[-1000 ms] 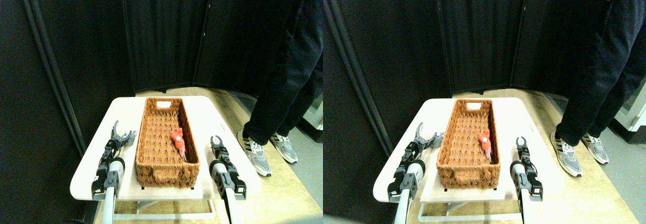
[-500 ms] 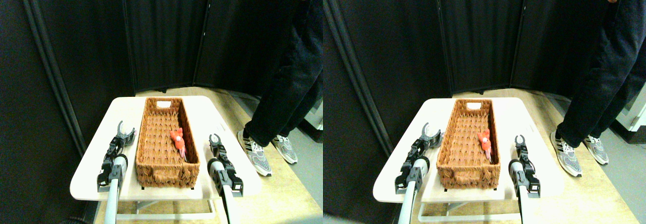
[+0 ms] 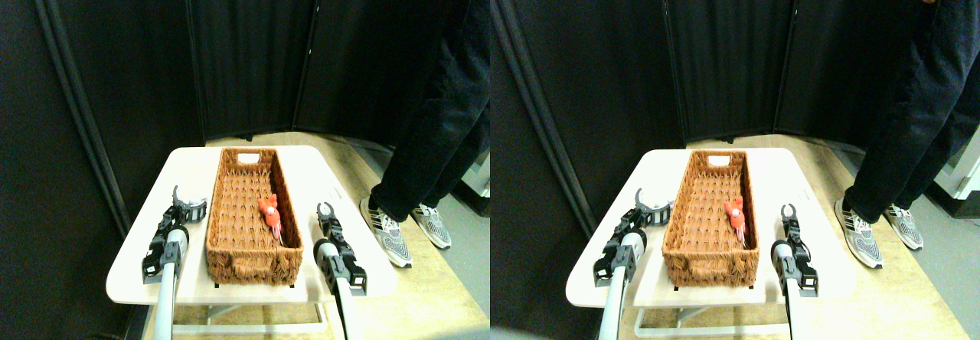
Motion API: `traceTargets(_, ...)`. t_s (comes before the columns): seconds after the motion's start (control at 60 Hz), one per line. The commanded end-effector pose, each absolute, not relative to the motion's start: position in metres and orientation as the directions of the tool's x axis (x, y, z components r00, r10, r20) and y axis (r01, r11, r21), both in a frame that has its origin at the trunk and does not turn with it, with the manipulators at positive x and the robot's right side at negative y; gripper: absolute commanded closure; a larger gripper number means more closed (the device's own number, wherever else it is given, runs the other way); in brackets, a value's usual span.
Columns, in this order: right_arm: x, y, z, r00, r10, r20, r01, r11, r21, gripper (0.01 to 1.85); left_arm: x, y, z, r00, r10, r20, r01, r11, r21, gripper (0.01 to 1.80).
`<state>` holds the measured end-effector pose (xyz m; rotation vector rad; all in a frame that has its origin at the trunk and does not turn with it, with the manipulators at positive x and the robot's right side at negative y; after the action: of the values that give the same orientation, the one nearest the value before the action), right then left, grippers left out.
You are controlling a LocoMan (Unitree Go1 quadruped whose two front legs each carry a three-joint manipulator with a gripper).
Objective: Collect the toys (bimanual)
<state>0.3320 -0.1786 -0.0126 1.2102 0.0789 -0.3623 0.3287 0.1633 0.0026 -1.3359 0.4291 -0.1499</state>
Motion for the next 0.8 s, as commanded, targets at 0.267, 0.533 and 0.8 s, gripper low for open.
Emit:
traceTargets(0.267,0.336,-0.176,-0.008,0.947,-0.242,-0.213,0.283,0.306,0.909,1.85,0.336,0.165,0.005,0.915,-0.354,-0.194,-0.113,0.236,-0.965,1.04)
traceTargets(0.533,0.338,-0.173,-0.009,0.946,-0.239,-0.219,0.287,0.300,0.910,1.85,0.341,0.159,-0.003,0.917,-0.346,-0.201,-0.133,0.208,-0.969,1.05)
traceTargets(0.8,0.340,-0.171,-0.009,0.947,-0.236,-0.219,0.285,0.296,0.912,1.85,0.341,0.157,-0.010,0.911,-0.339,-0.234,-0.161,0.231,-0.960,0.90)
